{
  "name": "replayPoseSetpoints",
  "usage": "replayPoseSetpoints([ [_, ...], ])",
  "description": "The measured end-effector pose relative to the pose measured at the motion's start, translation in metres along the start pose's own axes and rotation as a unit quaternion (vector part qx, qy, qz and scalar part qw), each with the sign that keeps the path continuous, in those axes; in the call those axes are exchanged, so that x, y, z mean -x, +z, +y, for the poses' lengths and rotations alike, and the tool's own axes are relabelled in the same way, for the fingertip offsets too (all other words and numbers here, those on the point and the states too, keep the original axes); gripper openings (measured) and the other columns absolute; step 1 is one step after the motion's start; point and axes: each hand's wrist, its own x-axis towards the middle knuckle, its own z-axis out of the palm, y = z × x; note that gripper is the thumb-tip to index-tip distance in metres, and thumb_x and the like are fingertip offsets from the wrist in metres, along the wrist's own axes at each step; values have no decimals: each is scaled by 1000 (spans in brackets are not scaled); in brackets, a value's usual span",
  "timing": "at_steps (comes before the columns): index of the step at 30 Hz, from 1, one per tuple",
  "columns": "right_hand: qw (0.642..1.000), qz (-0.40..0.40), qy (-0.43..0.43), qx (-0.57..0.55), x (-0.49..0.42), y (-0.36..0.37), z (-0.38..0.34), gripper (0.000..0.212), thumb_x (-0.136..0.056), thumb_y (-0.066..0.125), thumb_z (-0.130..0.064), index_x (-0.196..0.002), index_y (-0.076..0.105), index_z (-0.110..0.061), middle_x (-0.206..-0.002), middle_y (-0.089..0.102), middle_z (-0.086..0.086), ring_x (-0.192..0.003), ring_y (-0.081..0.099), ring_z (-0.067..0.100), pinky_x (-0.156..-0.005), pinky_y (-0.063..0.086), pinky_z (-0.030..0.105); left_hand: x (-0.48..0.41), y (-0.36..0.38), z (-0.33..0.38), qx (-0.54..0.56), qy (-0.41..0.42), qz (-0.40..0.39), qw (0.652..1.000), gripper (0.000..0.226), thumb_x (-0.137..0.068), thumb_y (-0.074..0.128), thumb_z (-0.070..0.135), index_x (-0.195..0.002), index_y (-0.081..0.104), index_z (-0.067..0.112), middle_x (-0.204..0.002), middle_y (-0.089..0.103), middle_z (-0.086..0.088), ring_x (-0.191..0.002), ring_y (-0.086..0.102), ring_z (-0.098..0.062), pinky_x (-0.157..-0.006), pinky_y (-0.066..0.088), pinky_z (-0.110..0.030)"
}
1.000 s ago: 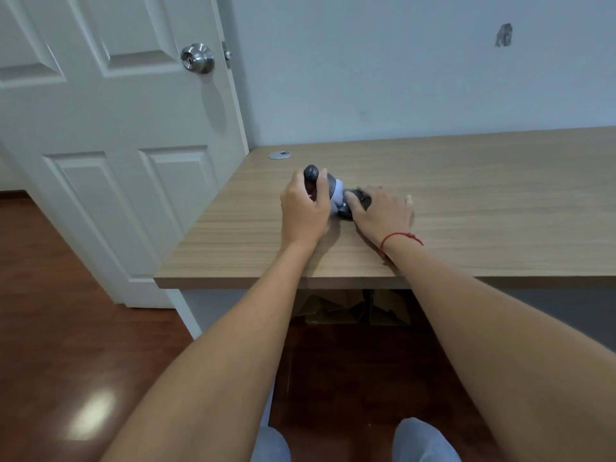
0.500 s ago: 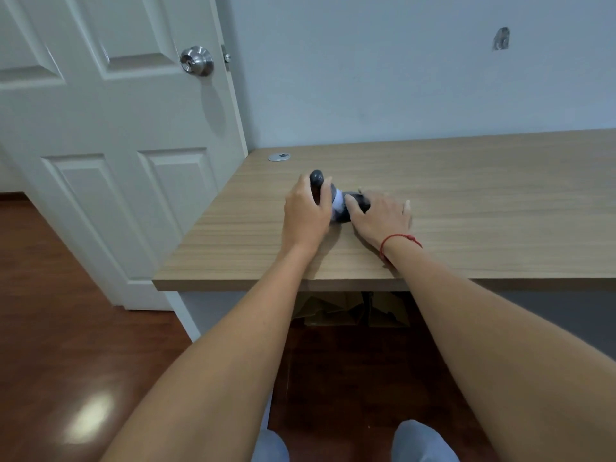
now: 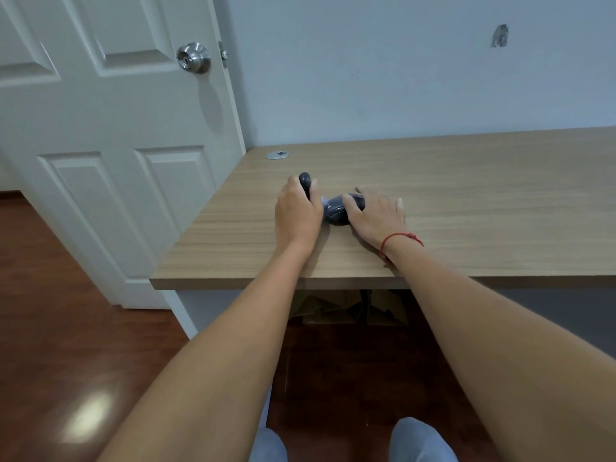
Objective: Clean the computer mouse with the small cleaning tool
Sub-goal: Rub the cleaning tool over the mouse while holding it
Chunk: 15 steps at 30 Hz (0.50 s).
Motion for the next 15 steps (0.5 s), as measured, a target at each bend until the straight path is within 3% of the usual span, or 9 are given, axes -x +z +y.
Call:
replayPoseSetpoints([
  [4, 999, -8, 14, 38, 0, 1, 1, 61, -93, 27, -63, -133, 52, -24, -130, 56, 16, -128, 45, 31, -116, 21, 52, 3, -3, 9, 78, 47, 13, 996, 23, -94, 54, 26, -76, 46, 14, -69, 55, -3, -63, 52, -18, -57, 37, -21],
  [6, 999, -10, 11, 35, 1, 0, -1, 57, -95, 26, -58, -129, 55, -23, -129, 57, 15, -127, 47, 31, -116, 19, 53, 3, -4, 9, 84, 44, 5, 996, 25, -94, 54, 27, -75, 46, 13, -68, 54, -3, -60, 50, -14, -56, 38, -17],
  [8, 1000, -20, 2, 9, 0, -2, -3, 48, -97, 26, -44, -124, 57, -18, -131, 59, 12, -124, 50, 31, -117, 15, 55, 1, -2, 4, 36, 16, 1, 999, 23, -94, 51, 27, -79, 48, 10, -73, 52, -2, -64, 47, -16, -59, 35, -22],
  [11, 999, -46, -9, -13, 2, -7, -3, 46, -96, 30, -33, -132, 52, -13, -136, 57, 10, -127, 49, 29, -117, 13, 50, -1, -1, 0, -18, -20, -3, 1000, 23, -95, 48, 27, -86, 51, 6, -79, 51, -2, -72, 46, -19, -64, 33, -28],
  [15, 998, -50, -26, -7, 3, -8, 0, 48, -97, 35, -39, -129, 53, -8, -131, 59, 11, -123, 51, 30, -108, 25, 43, -1, -3, 6, 80, 10, 31, 996, 27, -95, 51, 30, -84, 52, 6, -74, 56, -5, -69, 54, -22, -62, 42, -30],
])
